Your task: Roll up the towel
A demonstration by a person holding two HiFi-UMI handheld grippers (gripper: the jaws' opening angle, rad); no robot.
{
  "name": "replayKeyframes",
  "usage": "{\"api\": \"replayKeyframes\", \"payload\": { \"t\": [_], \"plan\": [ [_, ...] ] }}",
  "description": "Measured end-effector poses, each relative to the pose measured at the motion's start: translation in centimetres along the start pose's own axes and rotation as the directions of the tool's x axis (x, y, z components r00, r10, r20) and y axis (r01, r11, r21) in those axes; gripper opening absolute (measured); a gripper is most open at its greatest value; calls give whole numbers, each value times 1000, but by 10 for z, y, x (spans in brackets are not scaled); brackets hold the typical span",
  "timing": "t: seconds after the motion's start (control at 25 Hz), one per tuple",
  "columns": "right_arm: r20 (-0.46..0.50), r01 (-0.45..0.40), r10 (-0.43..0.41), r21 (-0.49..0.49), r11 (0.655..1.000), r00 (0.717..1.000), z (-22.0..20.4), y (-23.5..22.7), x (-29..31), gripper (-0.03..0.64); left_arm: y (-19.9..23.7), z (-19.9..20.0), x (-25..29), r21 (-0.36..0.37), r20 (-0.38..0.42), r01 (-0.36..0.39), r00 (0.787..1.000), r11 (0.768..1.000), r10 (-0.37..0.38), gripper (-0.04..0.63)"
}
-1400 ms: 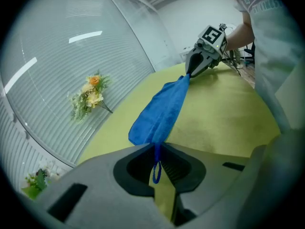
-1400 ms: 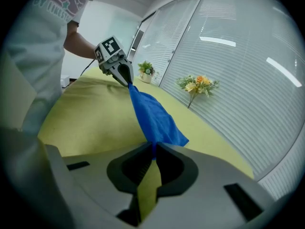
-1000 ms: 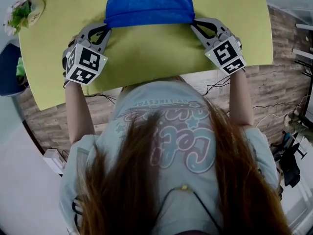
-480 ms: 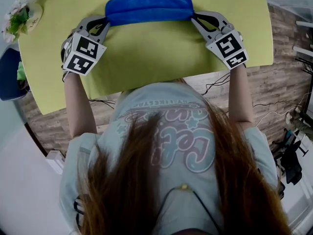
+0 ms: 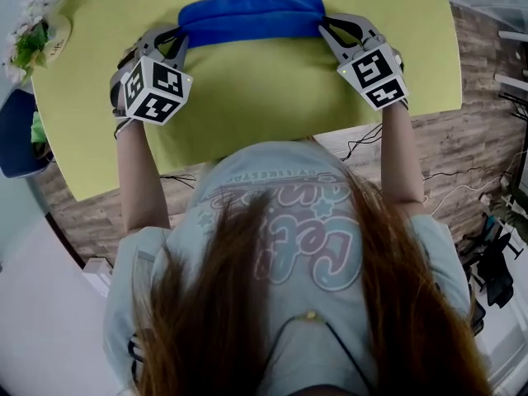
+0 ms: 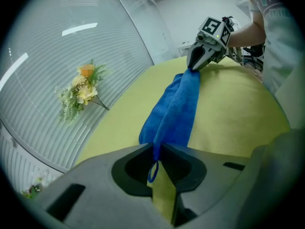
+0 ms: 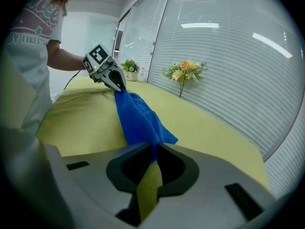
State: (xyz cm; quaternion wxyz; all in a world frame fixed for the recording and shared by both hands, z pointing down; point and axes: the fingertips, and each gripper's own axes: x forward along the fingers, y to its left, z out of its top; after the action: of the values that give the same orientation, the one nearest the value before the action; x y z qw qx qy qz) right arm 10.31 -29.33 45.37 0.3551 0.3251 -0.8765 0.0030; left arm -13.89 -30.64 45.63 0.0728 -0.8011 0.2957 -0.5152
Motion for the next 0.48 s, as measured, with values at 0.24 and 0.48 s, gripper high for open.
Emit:
{"api": "replayKeyframes", "payload": {
  "t": [0.24,0.48],
  "plan": [
    [-14,12,-12,-15,1000,1000,-3,-1,4,65,8,-1,-1,26,20,-42,999,999,42,105],
    [-1,62,-62,-16,998,998,1,-10,-4,162,21,-2,-8,9,45,-92,995,996,92,215]
  ]
}}
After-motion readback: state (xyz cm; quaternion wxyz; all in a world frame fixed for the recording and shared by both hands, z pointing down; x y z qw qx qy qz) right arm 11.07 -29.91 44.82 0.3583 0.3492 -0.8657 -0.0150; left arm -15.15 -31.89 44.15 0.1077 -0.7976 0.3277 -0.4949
